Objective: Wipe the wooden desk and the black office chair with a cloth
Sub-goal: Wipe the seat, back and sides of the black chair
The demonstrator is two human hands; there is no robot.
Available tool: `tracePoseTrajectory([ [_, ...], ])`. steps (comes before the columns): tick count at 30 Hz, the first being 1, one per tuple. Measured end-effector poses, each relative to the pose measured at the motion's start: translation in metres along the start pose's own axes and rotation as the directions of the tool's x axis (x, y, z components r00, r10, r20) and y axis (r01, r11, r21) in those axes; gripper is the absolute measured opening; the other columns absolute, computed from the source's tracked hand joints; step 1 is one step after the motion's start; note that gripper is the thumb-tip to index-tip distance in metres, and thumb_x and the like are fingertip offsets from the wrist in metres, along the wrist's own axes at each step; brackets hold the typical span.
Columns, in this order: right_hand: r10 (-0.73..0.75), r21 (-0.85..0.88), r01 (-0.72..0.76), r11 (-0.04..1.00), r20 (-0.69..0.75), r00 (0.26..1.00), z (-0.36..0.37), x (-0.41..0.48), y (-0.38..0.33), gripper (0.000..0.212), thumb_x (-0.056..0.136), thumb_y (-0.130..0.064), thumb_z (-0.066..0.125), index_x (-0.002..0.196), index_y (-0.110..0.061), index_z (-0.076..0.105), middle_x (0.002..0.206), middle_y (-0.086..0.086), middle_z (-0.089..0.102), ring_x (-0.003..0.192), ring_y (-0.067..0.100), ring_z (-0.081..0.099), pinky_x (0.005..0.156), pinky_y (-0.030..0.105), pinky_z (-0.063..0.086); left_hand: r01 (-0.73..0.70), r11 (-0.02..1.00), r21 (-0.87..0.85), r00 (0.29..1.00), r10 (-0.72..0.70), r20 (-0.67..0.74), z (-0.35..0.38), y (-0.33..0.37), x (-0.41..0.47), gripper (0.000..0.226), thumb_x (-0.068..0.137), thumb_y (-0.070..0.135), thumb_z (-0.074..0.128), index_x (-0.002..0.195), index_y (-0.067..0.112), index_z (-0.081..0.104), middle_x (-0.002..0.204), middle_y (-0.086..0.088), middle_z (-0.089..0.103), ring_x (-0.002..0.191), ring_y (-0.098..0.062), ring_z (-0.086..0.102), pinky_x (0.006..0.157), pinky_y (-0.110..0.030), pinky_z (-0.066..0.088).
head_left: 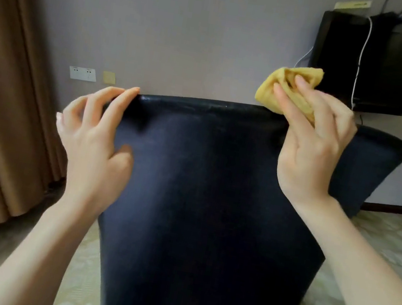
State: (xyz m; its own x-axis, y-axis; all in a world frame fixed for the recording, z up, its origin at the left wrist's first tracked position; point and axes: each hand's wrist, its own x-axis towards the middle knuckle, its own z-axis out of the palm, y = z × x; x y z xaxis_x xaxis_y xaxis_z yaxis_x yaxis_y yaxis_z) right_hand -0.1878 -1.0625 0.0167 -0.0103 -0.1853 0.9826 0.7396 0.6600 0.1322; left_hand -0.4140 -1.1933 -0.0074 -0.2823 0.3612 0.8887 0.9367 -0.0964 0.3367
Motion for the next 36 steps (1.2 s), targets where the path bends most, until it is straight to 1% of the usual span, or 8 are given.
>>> tracePoseTrajectory([
  [7,0.145,0.187,-0.187,0.965,0.214,0.966,0.021,0.033,-0.098,0.040,0.087,-0.002,0.051,0.114,-0.026,0.070,0.120,-0.006,0.064,0.101,0.027,0.056,0.087,0.032,0.032,0.100,0.932,-0.349,0.995,-0.096,0.028,-0.015,0.000,-0.016,0.087,0.060,-0.004,0.038,0.138,0.032,0.028,0.136,0.022,0.032,0.134,-0.003,0.028,0.115,-0.055,0.015],
  [11,0.015,0.273,-0.092,0.958,0.272,0.962,0.040,0.029,-0.155,0.036,0.089,-0.008,0.050,0.116,-0.024,0.069,0.122,-0.001,0.064,0.103,0.028,0.059,0.086,0.037,0.040,0.195,0.902,-0.386,0.978,-0.206,0.013,-0.019,-0.014,-0.031,0.079,0.070,-0.005,0.041,0.146,0.014,0.028,0.143,0.017,0.026,0.128,0.018,0.022,0.108,-0.009,0.018],
  [13,-0.053,0.259,-0.023,0.966,0.283,0.958,0.051,0.026,-0.174,0.033,0.091,-0.009,0.054,0.117,-0.024,0.068,0.122,-0.001,0.064,0.106,0.026,0.060,0.087,0.038,0.041,0.246,0.898,-0.365,0.967,-0.253,0.028,-0.024,-0.022,-0.037,0.079,0.077,-0.013,0.046,0.148,0.017,0.025,0.146,0.015,0.025,0.129,0.019,0.020,0.103,-0.001,0.017],
  [19,-0.413,0.236,0.353,0.905,0.296,0.861,0.082,-0.001,-0.198,0.030,0.093,-0.017,0.050,0.113,-0.023,0.070,0.126,-0.004,0.063,0.118,0.019,0.057,0.097,0.036,0.040,0.268,0.907,-0.325,0.960,-0.280,0.008,-0.033,-0.034,-0.037,0.085,0.074,-0.023,0.043,0.144,0.024,0.028,0.146,0.014,0.030,0.135,0.007,0.025,0.110,-0.010,0.020],
  [24,-0.668,0.362,0.564,0.742,0.466,0.580,0.083,-0.073,-0.191,0.023,0.086,-0.018,0.057,0.101,-0.022,0.074,0.117,-0.005,0.066,0.121,0.016,0.054,0.099,0.033,0.046,0.281,0.916,-0.288,0.959,-0.278,0.054,-0.029,-0.024,-0.031,0.082,0.075,-0.022,0.043,0.147,0.015,0.026,0.152,0.003,0.027,0.141,-0.005,0.021,0.118,-0.030,0.018],
  [29,-0.740,0.469,0.584,0.662,0.530,0.413,0.068,-0.144,-0.162,0.033,0.088,-0.017,0.046,0.097,-0.030,0.074,0.114,-0.015,0.064,0.116,0.010,0.057,0.095,0.029,0.045,0.237,0.950,-0.203,0.965,-0.207,0.160,-0.029,-0.016,-0.025,0.093,0.070,-0.019,0.045,0.147,0.025,0.021,0.158,0.002,0.012,0.146,-0.012,0.005,0.119,-0.042,0.010],
  [32,-0.799,0.518,0.612,0.598,0.451,0.399,0.057,-0.164,-0.129,0.023,0.089,-0.018,0.055,0.096,-0.030,0.074,0.114,-0.015,0.064,0.118,0.010,0.055,0.096,0.028,0.044,0.207,0.958,-0.197,0.968,-0.172,0.181,-0.025,-0.007,-0.021,0.092,0.067,-0.008,0.041,0.147,0.030,0.017,0.157,0.010,0.002,0.146,-0.010,-0.005,0.119,-0.038,0.004],
  [36,-0.778,0.518,0.585,0.624,0.346,0.524,0.032,-0.166,-0.079,0.024,0.088,-0.011,0.059,0.095,-0.029,0.074,0.117,-0.015,0.064,0.120,0.010,0.049,0.091,0.026,0.048,0.115,0.982,-0.153,0.981,-0.088,0.173,-0.013,0.016,-0.010,0.090,0.062,0.005,0.036,0.142,0.040,0.013,0.150,0.018,-0.009,0.145,-0.018,-0.016,0.114,-0.033,-0.005],
])
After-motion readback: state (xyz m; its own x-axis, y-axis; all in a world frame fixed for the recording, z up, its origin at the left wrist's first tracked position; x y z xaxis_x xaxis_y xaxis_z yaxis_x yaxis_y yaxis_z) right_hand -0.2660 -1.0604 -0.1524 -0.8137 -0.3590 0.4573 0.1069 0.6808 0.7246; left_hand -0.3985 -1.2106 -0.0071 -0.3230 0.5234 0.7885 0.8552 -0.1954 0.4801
